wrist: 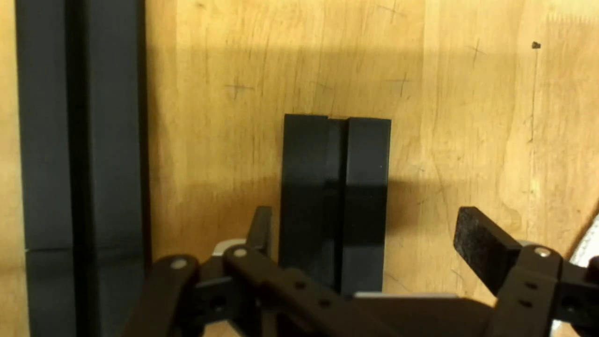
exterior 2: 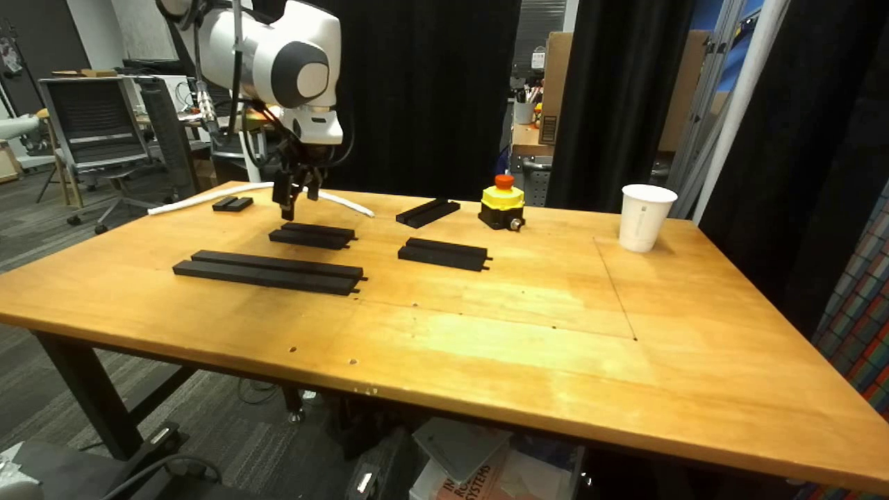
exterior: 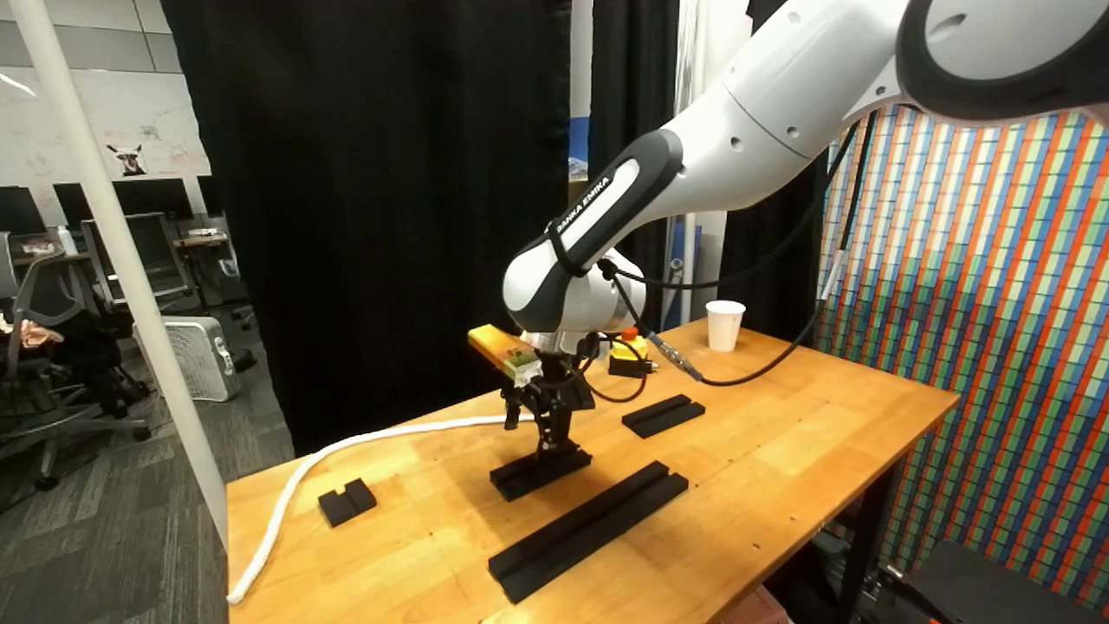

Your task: Connect the back pads

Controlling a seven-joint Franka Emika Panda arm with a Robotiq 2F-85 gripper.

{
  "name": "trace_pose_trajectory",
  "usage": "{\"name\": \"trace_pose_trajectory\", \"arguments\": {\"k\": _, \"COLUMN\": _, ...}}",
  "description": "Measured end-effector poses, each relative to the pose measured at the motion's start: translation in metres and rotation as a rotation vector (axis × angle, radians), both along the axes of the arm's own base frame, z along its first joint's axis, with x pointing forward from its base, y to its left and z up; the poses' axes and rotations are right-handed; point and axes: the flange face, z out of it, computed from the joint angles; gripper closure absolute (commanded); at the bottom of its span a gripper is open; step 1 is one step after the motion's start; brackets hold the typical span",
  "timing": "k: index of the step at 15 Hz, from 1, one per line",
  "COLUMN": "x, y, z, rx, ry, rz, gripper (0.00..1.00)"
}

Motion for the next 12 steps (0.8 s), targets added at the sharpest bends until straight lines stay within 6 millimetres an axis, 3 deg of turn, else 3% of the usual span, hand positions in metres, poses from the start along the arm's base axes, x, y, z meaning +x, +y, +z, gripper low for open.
{"name": "trace_pose_trajectory", "arguments": {"k": 6, "x": 0.011, "y": 0.031, "z": -0.021, "rx": -0.043, "ry": 0.11, "rz": -0.1, "gripper": 0.0}}
{"name": "trace_pose_trajectory", "arguments": {"k": 12, "x": 0.017, "y": 0.043, "z": -0.031, "rx": -0.068, "ry": 0.152, "rz": -0.111, "gripper": 0.0}}
